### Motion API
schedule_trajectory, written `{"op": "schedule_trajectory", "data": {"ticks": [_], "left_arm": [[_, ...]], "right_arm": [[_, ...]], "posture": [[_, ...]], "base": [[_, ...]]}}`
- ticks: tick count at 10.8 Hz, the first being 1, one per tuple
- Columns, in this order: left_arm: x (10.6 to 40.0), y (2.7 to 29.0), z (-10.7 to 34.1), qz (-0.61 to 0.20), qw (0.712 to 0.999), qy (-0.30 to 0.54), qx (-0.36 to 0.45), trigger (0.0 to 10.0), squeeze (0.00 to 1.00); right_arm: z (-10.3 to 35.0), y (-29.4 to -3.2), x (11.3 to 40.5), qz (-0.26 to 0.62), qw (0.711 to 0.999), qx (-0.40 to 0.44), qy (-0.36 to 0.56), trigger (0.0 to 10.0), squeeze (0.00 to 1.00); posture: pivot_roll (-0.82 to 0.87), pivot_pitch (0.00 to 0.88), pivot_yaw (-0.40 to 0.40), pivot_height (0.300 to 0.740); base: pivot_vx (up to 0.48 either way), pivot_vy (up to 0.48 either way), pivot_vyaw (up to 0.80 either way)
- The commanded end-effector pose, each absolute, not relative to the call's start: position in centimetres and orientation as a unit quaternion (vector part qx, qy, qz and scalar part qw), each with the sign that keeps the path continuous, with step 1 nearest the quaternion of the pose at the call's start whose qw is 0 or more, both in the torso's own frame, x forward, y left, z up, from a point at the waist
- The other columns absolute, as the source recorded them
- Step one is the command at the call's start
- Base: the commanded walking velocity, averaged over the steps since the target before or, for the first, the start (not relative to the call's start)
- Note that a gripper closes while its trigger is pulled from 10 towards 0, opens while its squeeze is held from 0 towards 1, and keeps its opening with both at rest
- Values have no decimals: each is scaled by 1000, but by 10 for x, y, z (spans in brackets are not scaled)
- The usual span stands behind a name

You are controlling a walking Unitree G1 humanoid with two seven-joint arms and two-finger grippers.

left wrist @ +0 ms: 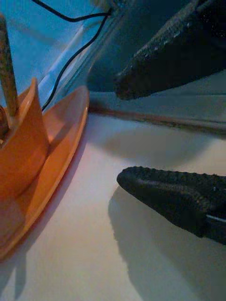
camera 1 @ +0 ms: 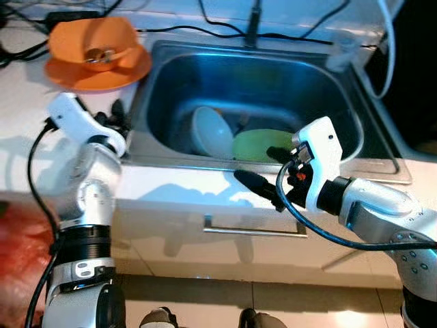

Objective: Kitchen organization

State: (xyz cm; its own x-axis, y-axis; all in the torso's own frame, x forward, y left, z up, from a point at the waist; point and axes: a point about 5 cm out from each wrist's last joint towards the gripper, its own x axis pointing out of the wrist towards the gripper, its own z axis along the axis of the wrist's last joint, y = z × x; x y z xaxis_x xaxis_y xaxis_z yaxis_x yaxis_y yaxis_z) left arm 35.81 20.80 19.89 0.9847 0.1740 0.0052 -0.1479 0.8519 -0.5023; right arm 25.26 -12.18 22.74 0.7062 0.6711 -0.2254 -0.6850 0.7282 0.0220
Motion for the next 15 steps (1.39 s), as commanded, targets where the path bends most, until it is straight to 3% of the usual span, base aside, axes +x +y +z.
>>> {"op": "schedule_trajectory", "data": {"ticks": [1, 5, 6, 7, 9, 13, 15], "left_arm": [[359, 194, 177, 70, 962, 26, -264, 10000, 1000], [362, 192, 206, 48, 924, -42, -377, 10000, 1000], [362, 192, 207, 41, 929, -50, -365, 10000, 1000], [361, 190, 216, 27, 957, -57, -282, 10000, 1000], [362, 196, 220, 33, 976, -63, -205, 10000, 1000], [361, 198, 229, 35, 990, -75, -114, 10000, 1000], [361, 204, 223, 58, 990, -66, -107, 10000, 1000]], "right_arm": [[228, -122, 253, 368, 923, -34, 106, 10000, 0], [228, -122, 254, 367, 924, -36, 101, 10000, 0], [228, -120, 255, 368, 924, -35, 99, 10000, 0], [227, -119, 258, 367, 924, -34, 97, 10000, 0], [225, -117, 261, 366, 925, -32, 94, 10000, 0], [223, -116, 264, 363, 927, -30, 90, 10000, 0], [223, -114, 265, 363, 927, -28, 85, 10000, 0]], "posture": [[-58, 129, -43, 740], [-49, 126, -45, 740], [-49, 126, -45, 740], [-30, 122, -43, 740], [-15, 119, -35, 740], [-4, 109, -33, 740], [-1, 107, -31, 740]], "base": [[0, 0, 0], [0, 0, 0], [0, 0, 0], [0, 0, 0], [0, 0, 0], [0, 0, 0], [0, 0, 0]]}}
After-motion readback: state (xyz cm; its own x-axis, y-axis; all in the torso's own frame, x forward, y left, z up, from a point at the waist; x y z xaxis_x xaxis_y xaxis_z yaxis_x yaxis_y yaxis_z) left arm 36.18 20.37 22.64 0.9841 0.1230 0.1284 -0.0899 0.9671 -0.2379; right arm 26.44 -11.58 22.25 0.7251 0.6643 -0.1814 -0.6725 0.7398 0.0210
